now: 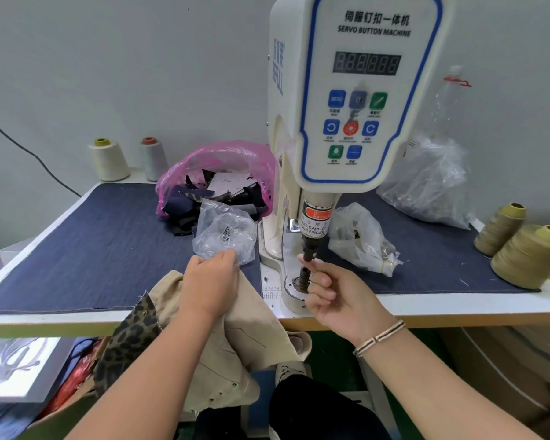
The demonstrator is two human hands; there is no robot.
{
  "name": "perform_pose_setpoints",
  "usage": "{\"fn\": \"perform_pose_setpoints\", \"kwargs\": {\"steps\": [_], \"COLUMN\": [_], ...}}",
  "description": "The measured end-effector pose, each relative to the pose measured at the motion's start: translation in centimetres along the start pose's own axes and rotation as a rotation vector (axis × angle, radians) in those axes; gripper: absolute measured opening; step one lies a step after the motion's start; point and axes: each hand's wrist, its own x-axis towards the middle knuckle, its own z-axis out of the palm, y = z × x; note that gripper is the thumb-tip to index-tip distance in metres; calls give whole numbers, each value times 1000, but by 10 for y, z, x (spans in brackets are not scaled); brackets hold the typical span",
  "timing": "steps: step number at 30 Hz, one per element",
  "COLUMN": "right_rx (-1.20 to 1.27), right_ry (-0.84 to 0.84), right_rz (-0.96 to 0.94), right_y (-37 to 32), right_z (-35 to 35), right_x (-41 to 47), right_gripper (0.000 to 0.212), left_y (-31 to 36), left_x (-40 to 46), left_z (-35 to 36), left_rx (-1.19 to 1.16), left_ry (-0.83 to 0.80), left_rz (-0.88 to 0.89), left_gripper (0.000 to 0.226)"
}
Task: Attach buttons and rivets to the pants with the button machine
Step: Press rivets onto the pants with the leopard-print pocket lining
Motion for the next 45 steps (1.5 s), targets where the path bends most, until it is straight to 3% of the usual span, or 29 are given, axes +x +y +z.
{"fn": "perform_pose_setpoints", "kwargs": {"steps": [10, 15, 20, 22, 25, 30, 33, 38, 45], "right_rx": [49, 96, 84, -70, -430, -1285, -1648, -2087, -2258], "right_ry": [0, -62, -175, -182, -158, 83, 102, 201, 287], "right_rz": [-35, -26, -34, 19, -27, -655, -749, -688, -844], "right_y": [1, 8, 30, 45, 56, 53, 46, 38, 44], "right_z": [3, 8, 2, 8, 34, 74, 87, 90, 96], "right_x": [-11, -14, -23, -21, -1, 69, 110, 153, 169], "right_gripper": [26, 21, 29, 36, 22, 27, 30, 25, 21], "left_y": [1, 1, 2, 0, -3, -7, -8, -8, -7], "left_x": [0, -1, -2, -3, -3, -3, -4, -5, -1], "left_z": [-1, -2, 0, 3, 7, 8, 7, 8, 6], "left_rx": [9, -1, -49, -75, -109, -181, -222, -197, -154], "left_ry": [-29, -41, -62, -66, -100, -156, -138, -135, -160], "left_rz": [-6, -22, -95, -128, -161, -294, -341, -344, -285], "left_gripper": [34, 32, 27, 22, 13, 12, 18, 15, 13]}}
